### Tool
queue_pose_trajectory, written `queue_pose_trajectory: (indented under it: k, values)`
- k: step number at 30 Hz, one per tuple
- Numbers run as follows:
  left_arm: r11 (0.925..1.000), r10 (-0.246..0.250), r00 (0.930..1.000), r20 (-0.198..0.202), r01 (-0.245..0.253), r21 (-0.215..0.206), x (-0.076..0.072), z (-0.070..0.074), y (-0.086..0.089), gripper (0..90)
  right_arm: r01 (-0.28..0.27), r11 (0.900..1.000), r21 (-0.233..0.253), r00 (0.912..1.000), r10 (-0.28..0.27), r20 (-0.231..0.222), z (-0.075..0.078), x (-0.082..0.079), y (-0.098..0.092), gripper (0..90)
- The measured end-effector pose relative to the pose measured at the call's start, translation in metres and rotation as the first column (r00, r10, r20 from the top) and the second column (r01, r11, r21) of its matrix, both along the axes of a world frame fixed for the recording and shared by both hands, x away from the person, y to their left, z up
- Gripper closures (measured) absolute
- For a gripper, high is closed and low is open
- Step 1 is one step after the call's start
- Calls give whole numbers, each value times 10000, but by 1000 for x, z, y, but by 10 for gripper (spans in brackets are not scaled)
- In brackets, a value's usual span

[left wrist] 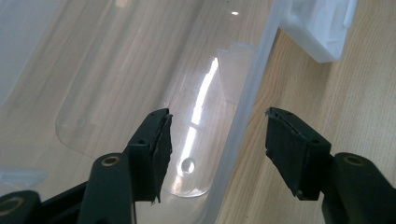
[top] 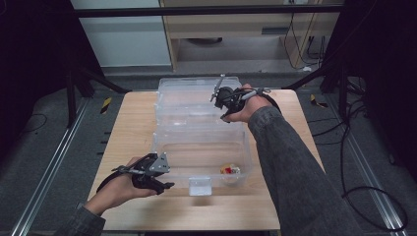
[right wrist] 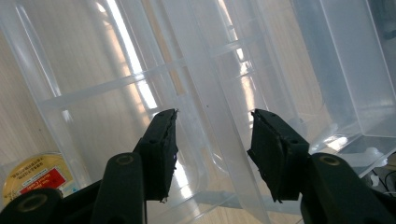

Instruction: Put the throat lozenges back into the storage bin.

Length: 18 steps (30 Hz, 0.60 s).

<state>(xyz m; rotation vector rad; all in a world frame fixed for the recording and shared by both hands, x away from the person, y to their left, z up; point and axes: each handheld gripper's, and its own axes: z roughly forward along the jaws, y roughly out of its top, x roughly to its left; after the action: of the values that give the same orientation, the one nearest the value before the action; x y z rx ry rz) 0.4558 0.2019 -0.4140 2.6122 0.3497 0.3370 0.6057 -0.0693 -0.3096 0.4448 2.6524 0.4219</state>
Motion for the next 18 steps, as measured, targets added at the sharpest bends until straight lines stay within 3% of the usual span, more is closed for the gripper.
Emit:
queue_pose_trajectory:
  k: [8,18]
  values:
    - [10000,-43,10000,86,43,41,4,-2,2,559,-101,9999,-25,9999,101,15,0,1,3,588]
    - [9996,-288,9992,-266,289,23,5,-3,3,701,-149,9999,-33,9997,149,172,1,0,1,658]
